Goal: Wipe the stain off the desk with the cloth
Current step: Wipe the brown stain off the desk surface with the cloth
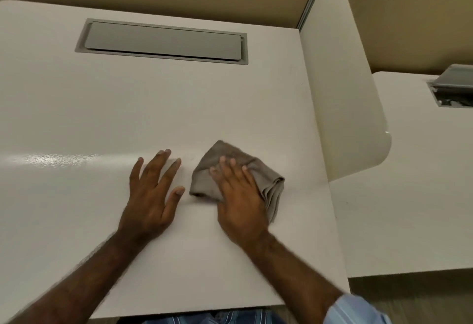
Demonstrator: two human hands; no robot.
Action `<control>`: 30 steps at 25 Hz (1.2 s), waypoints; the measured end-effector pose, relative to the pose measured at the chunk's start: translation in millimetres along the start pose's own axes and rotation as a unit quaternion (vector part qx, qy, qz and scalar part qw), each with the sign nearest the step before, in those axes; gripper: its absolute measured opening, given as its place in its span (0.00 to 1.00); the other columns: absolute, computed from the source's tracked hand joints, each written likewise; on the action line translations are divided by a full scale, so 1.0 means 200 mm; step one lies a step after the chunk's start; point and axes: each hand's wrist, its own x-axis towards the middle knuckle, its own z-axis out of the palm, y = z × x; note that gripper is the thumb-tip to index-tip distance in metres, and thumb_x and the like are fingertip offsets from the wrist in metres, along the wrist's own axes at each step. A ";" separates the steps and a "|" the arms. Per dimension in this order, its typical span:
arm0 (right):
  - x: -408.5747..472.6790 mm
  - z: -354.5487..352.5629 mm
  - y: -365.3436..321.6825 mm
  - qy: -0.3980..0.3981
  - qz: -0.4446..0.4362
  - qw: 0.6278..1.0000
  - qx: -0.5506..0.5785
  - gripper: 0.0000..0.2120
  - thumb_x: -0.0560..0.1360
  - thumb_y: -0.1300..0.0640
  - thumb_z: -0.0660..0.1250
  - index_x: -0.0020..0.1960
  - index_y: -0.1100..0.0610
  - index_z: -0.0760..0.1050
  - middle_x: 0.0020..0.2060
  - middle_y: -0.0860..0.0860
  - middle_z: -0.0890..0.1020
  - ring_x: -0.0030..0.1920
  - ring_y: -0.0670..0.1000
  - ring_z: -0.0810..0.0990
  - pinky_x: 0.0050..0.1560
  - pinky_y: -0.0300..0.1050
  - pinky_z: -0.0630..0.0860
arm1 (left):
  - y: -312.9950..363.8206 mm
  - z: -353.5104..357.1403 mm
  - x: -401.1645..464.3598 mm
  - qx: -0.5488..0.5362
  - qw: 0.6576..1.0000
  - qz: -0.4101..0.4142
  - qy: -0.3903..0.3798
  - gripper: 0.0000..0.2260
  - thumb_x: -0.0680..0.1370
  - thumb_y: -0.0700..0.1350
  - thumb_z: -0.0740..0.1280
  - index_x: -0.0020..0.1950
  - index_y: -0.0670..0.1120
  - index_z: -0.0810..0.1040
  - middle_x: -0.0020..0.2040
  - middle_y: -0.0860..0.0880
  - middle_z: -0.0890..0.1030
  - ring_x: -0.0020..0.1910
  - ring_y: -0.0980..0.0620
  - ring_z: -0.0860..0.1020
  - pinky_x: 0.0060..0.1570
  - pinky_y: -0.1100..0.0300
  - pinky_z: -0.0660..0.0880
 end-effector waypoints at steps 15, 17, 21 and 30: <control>0.90 -0.06 0.63 0.022 0.177 0.979 -0.098 0.30 0.86 0.52 0.58 0.86 0.56 0.58 0.85 0.58 0.61 0.86 0.62 0.56 0.84 0.64 0.53 | -0.29 -0.09 -0.08 0.054 0.976 -0.211 -0.006 0.27 0.87 0.56 0.53 0.82 0.42 0.69 0.85 0.41 0.65 0.87 0.44 0.60 0.85 0.35 0.48; 1.05 0.02 0.54 0.028 0.171 0.979 -0.104 0.29 0.85 0.51 0.57 0.85 0.56 0.59 0.85 0.58 0.61 0.85 0.63 0.57 0.84 0.62 0.53 | -0.29 -0.09 -0.08 0.055 0.977 -0.207 0.000 0.26 0.88 0.55 0.53 0.82 0.43 0.69 0.85 0.41 0.66 0.87 0.45 0.60 0.85 0.35 0.49; 0.88 0.07 0.16 0.021 0.063 0.996 -0.056 0.27 0.84 0.54 0.59 0.82 0.58 0.65 0.83 0.59 0.65 0.83 0.61 0.64 0.84 0.59 0.56 | -0.31 -0.09 -0.07 0.044 0.978 -0.203 -0.002 0.26 0.89 0.54 0.51 0.83 0.43 0.68 0.87 0.40 0.61 0.88 0.44 0.56 0.86 0.37 0.48; -0.40 0.12 -0.46 -0.118 -0.189 0.973 0.049 0.31 0.77 0.55 0.66 0.80 0.52 0.69 0.84 0.53 0.65 0.86 0.55 0.58 0.85 0.60 0.54 | -0.29 -0.12 -0.08 0.036 0.984 -0.173 0.030 0.24 0.90 0.47 0.53 0.83 0.38 0.65 0.86 0.37 0.60 0.87 0.40 0.56 0.85 0.34 0.52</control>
